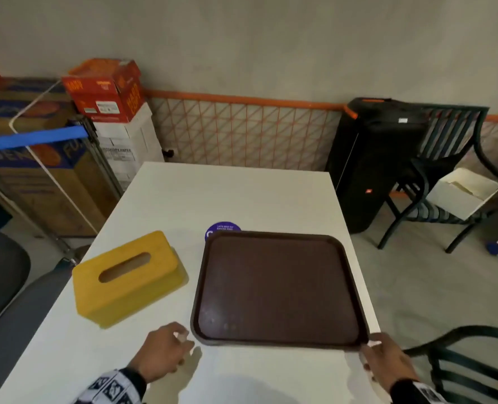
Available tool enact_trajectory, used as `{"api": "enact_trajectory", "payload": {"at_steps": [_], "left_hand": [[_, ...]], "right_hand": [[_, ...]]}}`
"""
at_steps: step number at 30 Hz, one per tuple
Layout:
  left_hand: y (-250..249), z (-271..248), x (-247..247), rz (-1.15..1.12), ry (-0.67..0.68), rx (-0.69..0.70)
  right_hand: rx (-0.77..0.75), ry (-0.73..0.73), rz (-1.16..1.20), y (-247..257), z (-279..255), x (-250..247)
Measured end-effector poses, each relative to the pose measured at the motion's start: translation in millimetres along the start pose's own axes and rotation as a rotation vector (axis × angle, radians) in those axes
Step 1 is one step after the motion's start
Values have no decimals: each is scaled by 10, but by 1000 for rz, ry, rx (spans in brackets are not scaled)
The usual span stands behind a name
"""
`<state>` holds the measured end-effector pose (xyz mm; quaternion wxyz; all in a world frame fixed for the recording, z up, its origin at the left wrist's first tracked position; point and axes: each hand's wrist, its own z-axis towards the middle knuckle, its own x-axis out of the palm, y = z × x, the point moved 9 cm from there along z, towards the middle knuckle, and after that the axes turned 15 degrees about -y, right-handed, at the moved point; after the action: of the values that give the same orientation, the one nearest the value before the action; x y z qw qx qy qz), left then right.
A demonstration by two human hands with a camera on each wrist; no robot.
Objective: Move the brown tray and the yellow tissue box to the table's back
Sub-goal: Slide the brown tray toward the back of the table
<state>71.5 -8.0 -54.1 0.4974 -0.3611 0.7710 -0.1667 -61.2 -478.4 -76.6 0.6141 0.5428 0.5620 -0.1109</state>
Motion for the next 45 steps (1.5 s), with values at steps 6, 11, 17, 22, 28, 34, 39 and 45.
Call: {"api": "enact_trajectory", "payload": {"at_steps": [6,11,17,22,28,34,39,45], "left_hand": [[-146,198,102,-145,-35,-87],[-158,392,111,-266,-97,-151],[-528,648,37,-378,-105,-128],[-1032,963,-24,-426,-107,-91],[-1512,1479,-52,-429,-130,-90],[-1862,2150,-94,-413,-126,-71],[-1994,2612,-2,-411,-98,-91],[-2028,2926,140,-402,-91,-119]], "right_hand": [[96,24,167,67,202,68],[96,51,205,32,439,137],[140,52,390,158,850,59],[128,79,470,619,1282,-65],[104,84,475,1233,1873,-47],[125,39,444,1704,2282,108],[150,11,419,1912,2589,346],[159,-25,380,1911,2941,590]]}}
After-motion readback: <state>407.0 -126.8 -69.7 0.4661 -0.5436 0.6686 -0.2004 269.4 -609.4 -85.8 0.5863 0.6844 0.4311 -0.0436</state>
